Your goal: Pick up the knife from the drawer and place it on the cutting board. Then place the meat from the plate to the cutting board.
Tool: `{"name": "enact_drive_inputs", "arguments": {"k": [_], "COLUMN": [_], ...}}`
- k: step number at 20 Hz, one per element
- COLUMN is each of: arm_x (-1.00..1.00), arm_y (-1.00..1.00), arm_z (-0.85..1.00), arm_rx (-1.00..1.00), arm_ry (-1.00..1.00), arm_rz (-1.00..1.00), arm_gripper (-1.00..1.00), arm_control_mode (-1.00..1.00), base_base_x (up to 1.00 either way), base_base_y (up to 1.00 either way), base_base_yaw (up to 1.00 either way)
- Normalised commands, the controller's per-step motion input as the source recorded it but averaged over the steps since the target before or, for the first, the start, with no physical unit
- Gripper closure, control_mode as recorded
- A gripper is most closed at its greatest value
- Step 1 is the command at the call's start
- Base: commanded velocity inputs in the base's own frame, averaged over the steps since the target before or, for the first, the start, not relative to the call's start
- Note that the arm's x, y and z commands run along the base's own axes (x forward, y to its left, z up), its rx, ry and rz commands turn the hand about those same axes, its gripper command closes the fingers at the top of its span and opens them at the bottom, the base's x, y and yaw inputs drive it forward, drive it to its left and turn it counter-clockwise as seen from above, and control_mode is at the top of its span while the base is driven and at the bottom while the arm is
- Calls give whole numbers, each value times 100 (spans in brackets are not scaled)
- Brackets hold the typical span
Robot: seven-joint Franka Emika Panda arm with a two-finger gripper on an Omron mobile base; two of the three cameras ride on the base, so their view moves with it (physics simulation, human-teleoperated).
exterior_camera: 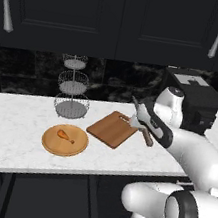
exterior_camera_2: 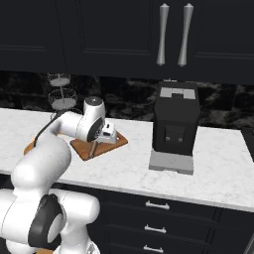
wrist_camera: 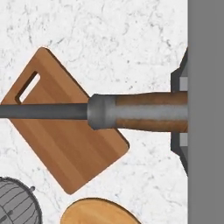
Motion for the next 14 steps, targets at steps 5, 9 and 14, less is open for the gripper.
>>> {"name": "enact_drive_inputs", "arguments": {"k": [5,9,14], "arm_x": [51,33,43], "arm_y": [37,13,13], "arm_z": [-24,-43,-41], "arm_rx": [0,0,0], "arm_ry": [0,0,0], "arm_rz": [-10,-3,0], "arm_gripper": [100,100,100], "arm_control_mode": [-100,-100,-100], "base_base_x": [0,0,0], "base_base_y": [0,0,0], "base_base_yaw": [0,0,0]}}
